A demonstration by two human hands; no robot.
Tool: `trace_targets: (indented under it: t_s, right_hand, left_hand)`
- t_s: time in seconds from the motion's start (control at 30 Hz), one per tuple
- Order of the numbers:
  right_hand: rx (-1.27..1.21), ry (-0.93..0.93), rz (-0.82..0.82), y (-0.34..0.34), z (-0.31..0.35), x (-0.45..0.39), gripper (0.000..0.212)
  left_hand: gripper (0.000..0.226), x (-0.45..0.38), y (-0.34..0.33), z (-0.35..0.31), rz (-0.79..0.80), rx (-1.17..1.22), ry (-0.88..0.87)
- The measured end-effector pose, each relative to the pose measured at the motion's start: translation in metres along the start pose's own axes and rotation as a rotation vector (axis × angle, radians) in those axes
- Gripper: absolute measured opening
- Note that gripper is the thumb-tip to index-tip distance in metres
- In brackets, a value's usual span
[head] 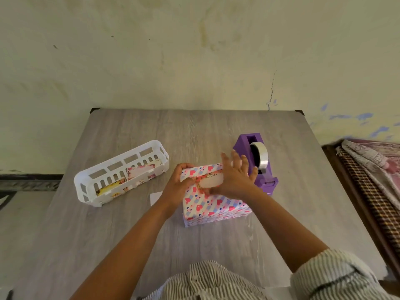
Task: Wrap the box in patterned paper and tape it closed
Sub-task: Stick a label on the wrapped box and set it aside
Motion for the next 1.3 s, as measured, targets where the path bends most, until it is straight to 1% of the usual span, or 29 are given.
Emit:
trace_targets:
  t_s: [0.1,0.17,0.2,0.23,0.3,0.33,0.4,0.47,0.5,0.57,0.6,0.63,0.67,0.7,0.73,0.77,0.83,0.9,1.07,1.17,1.23,1.3]
  right_hand:
    - [-0.096,-0.153,0.043,0.006,-0.047,-0.012,0.118]
    - [-0.109,-0.165,-0.018,0.012,-0.06,-0.005,0.109]
    - [-0.085,-0.099,-0.082,0.015,-0.053,0.002,0.102]
    - [-0.047,0.025,-0.144,0.016,-0.035,0.015,0.094]
    - [0.047,0.315,-0.17,-0.001,0.006,0.049,0.081]
    - [0.096,0.413,-0.163,-0.012,0.018,0.062,0.078]
    - [0.247,0.501,-0.192,-0.032,0.018,0.071,0.078]
    - [0.318,0.436,-0.204,-0.033,-0.004,0.062,0.073]
    - [0.321,0.399,-0.251,-0.025,-0.016,0.06,0.073]
    - [0.294,0.381,-0.318,-0.01,-0.028,0.061,0.078]
    - [0.216,0.366,-0.295,-0.003,-0.028,0.06,0.08]
    - [0.092,0.337,-0.275,0.004,-0.027,0.058,0.078]
    - [-0.035,0.311,-0.262,0.012,-0.021,0.055,0.071]
    - [-0.122,0.3,-0.283,0.021,-0.011,0.051,0.066]
    - [-0.151,0.292,-0.313,0.028,0.001,0.047,0.067]
    - [-0.137,0.288,-0.303,0.029,0.012,0.041,0.074]
    - [-0.077,0.26,-0.208,0.022,0.023,0.026,0.086]
    - [-0.041,0.183,-0.131,0.021,0.012,0.009,0.092]
    - [0.024,0.087,-0.122,0.037,-0.04,-0.016,0.093]
    - [-0.051,0.148,-0.094,0.034,-0.021,-0.013,0.093]
    - [-0.035,0.214,-0.053,0.025,-0.003,-0.008,0.095]
    - [-0.028,0.185,-0.024,0.025,-0.008,-0.01,0.095]
  left_hand:
    - [0.028,0.001,0.0,0.004,0.026,0.048,0.033]
    - [0.03,0.002,-0.002,0.004,0.021,0.063,0.033]
    - [0.03,0.003,-0.003,0.003,0.011,0.07,0.028]
    - [0.031,0.003,-0.003,0.002,-0.003,0.081,0.024]
    - [0.031,0.003,-0.002,0.002,-0.032,0.094,0.01]
    - [0.034,0.003,-0.001,0.002,-0.041,0.088,0.002]
    - [0.041,0.002,-0.001,0.001,-0.04,0.044,-0.008]
    - [0.035,0.001,-0.001,0.003,-0.049,0.036,-0.002]
    - [0.032,0.001,-0.001,0.004,-0.05,0.036,0.007]
    - [0.035,0.002,-0.003,0.005,-0.068,0.006,0.019]
    - [0.041,0.002,-0.001,0.004,-0.092,-0.061,0.0]
    - [0.047,0.003,0.001,0.001,-0.124,-0.168,-0.041]
    - [0.051,0.005,0.002,-0.006,-0.151,-0.292,-0.093]
    - [0.053,0.008,0.001,-0.013,-0.176,-0.402,-0.151]
    - [0.053,0.011,0.0,-0.019,-0.198,-0.471,-0.19]
    - [0.052,0.013,-0.001,-0.02,-0.215,-0.503,-0.199]
    - [0.049,0.014,-0.001,-0.018,-0.229,-0.532,-0.188]
    - [0.047,0.014,-0.002,-0.016,-0.215,-0.542,-0.183]
    - [0.044,0.014,-0.001,-0.017,-0.228,-0.552,-0.172]
    - [0.045,0.015,-0.002,-0.018,-0.216,-0.562,-0.174]
    - [0.045,0.017,-0.002,-0.019,-0.22,-0.57,-0.18]
    - [0.046,0.017,-0.002,-0.02,-0.224,-0.563,-0.169]
Point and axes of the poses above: each hand's wrist, its own x-axis away from the middle knuckle, its own y-axis out of the back of the hand, z = x × y, the point moved 10 cm from there along -x, towards the middle knuckle, and after that the axes turned 12 degrees about -y, right-handed, at the moved point
